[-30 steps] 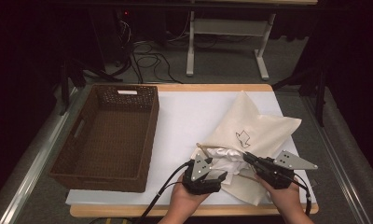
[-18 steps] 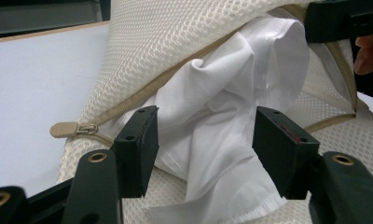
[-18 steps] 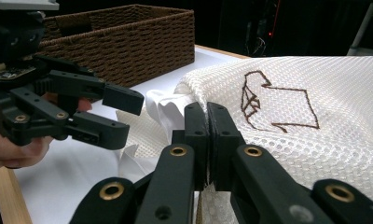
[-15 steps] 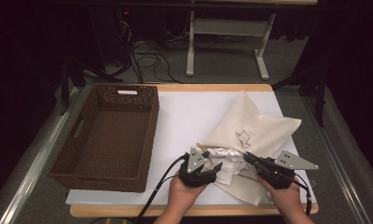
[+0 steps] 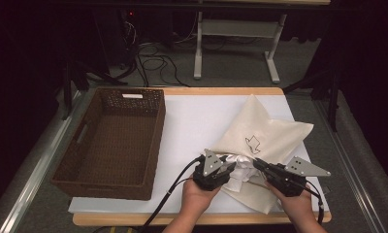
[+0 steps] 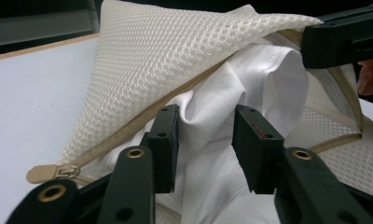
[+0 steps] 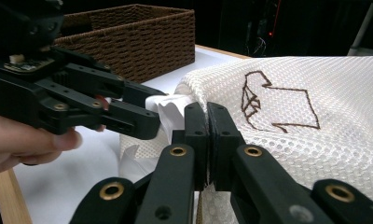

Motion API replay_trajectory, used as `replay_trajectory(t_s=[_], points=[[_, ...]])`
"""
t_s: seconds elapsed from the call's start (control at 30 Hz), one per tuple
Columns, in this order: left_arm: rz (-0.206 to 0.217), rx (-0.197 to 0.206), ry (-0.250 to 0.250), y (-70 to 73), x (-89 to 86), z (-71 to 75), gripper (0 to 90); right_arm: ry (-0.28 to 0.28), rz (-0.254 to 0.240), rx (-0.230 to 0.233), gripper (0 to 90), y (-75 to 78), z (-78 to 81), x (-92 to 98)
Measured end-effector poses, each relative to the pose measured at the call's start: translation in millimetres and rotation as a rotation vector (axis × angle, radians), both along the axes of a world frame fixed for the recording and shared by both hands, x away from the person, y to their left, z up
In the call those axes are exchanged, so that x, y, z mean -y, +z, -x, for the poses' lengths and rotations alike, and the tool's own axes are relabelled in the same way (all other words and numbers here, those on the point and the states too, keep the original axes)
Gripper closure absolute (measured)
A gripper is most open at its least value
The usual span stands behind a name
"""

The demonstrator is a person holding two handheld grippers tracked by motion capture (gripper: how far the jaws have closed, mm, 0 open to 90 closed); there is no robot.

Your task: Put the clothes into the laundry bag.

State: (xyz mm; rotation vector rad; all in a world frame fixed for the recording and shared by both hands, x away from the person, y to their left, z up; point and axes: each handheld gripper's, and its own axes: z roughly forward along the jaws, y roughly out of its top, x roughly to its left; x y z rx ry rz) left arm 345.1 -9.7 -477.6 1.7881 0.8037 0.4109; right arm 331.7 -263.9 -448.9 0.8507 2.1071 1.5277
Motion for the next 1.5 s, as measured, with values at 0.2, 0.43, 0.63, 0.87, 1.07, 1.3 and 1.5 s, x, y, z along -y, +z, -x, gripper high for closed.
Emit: replay_trajectory(t_s=[0.2,0.43,0.63,0.87,1.07,1.3,1.5], points=[[-0.033,-0.021,-0.034,-11.1,23.6,-4.6,85.7,0.007,-0.001,0.005,89.3,0.0,-0.3,-0.6],[-0.096,-0.062,-0.031,-31.1,54.2,-21.4,86.5,0.006,-0.002,0.003,89.3,0.4,0.2,-0.8],[-0.071,-0.065,-0.041,-32.5,57.3,-20.6,65.9,0.002,-0.011,0.0,89.3,0.7,0.4,2.3],[-0.028,-0.013,-0.043,-14.1,26.9,4.2,40.1,0.002,0.002,0.004,89.3,0.6,0.9,1.1],[-0.008,-0.01,-0.031,-11.0,1.2,15.8,32.8,-0.001,0.001,0.004,89.3,0.5,1.0,1.2],[-0.088,-0.067,-0.001,-29.8,-18.3,14.4,19.5,-0.002,0.0,0.0,89.3,0.5,1.5,0.5],[-0.189,-0.144,-0.036,-44.1,-13.0,9.3,22.6,0.001,-0.001,-0.001,89.2,0.0,1.0,1.3]])
